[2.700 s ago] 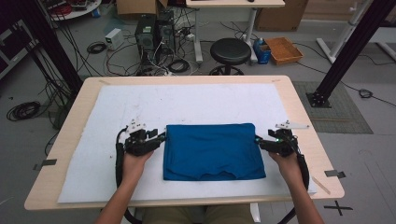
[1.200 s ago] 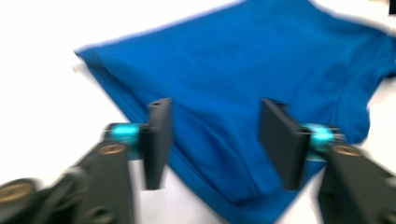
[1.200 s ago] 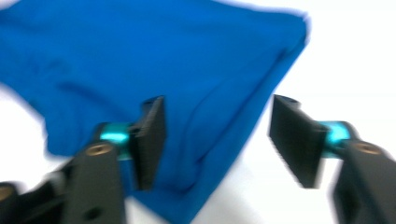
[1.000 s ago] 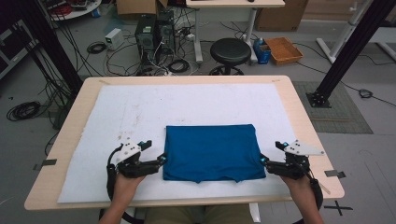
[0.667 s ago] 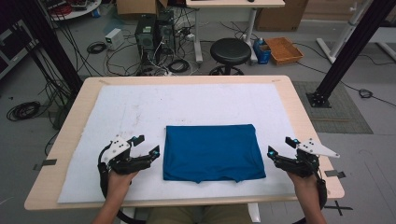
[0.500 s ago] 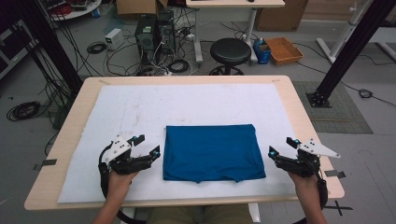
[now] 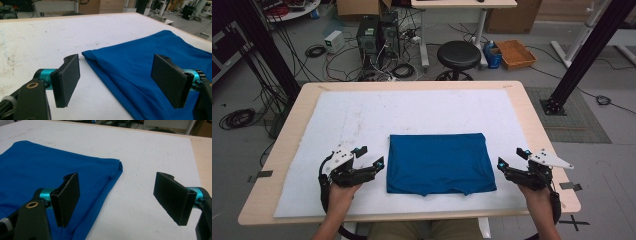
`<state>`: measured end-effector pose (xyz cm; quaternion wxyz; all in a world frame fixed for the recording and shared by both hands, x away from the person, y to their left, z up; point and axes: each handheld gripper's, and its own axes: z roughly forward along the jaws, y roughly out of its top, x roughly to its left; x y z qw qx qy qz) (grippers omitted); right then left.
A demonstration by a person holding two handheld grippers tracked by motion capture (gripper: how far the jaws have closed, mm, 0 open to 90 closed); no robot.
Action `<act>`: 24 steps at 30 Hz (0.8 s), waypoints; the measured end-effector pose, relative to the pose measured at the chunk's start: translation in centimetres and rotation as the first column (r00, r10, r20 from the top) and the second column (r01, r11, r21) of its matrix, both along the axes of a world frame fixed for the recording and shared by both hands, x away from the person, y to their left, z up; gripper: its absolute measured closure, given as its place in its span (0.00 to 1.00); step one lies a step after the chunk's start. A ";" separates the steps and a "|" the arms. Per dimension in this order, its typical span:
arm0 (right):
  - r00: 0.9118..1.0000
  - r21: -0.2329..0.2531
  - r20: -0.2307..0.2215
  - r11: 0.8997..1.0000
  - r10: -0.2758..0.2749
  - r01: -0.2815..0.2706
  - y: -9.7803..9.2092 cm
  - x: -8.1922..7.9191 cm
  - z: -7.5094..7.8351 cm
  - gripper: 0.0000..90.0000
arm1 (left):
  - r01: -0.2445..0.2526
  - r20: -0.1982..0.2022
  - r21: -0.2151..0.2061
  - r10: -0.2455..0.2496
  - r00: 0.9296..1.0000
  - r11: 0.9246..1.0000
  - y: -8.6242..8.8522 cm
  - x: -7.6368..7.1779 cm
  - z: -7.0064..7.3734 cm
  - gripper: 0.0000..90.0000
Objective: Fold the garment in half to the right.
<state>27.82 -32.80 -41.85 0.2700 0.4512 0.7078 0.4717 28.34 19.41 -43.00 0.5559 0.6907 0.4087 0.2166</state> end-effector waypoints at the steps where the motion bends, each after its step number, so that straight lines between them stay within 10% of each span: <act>1: 1.000 -0.005 0.002 1.000 0.003 -0.003 0.0 0.0 0.0 0.23 | 0.003 -0.007 0.001 -0.003 1.000 1.000 -0.2 -0.1 0.0 0.26; 13: 0.999 -0.046 -0.004 0.998 0.047 -0.047 0.8 -0.1 -0.5 0.23 | 0.015 -0.140 0.102 0.000 0.990 0.995 -3.2 -0.7 -0.7 0.26; 24: 0.997 -0.058 -0.026 0.996 0.067 -0.068 1.1 0.0 -0.8 0.23 | 0.001 -0.224 0.267 0.061 0.973 0.964 -5.3 -1.4 -1.8 0.31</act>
